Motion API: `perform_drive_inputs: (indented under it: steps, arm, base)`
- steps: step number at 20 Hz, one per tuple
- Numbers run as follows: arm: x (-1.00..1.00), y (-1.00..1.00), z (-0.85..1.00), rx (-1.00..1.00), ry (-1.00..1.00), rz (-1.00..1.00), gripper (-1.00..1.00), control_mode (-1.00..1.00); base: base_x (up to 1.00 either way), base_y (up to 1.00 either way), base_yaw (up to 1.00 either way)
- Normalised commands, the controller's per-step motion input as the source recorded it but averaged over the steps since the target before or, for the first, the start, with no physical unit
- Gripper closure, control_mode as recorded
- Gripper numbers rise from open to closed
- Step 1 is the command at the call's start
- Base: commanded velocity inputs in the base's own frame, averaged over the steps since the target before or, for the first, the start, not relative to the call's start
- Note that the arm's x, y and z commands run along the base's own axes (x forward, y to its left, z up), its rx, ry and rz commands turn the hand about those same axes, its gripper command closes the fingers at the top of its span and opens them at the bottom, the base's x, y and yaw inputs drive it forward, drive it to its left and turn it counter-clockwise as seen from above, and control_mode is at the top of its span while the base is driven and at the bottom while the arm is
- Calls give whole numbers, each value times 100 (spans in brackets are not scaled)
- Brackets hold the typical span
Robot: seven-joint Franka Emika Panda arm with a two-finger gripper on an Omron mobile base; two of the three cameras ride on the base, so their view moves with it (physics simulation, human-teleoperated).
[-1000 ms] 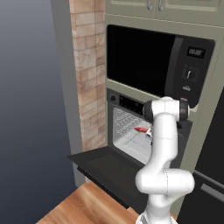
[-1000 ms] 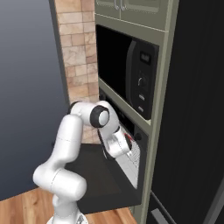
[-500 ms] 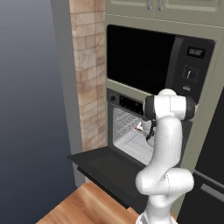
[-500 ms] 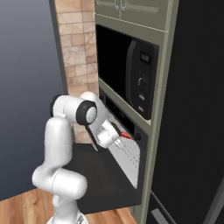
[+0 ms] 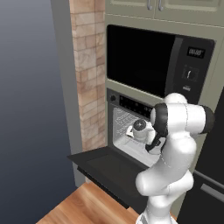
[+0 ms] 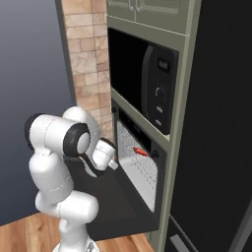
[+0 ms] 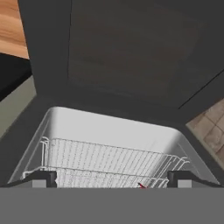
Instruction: Place the fish on the top rack of the oven, and slide the tray back inside. Close the oven door.
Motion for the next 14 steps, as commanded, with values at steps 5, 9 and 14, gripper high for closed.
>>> perform_drive_inputs:
  steps: [5, 9, 14]
  arm:
    - [-27, 86, 99, 8, 0, 4, -100, -100]
    - [-4, 89, 100, 12, 2, 0, -100, -100]
    - [3, 74, 100, 12, 9, 0, -100, -100]
  base:
    - [0, 0, 0]
    - [0, 0, 0]
    - [0, 0, 0]
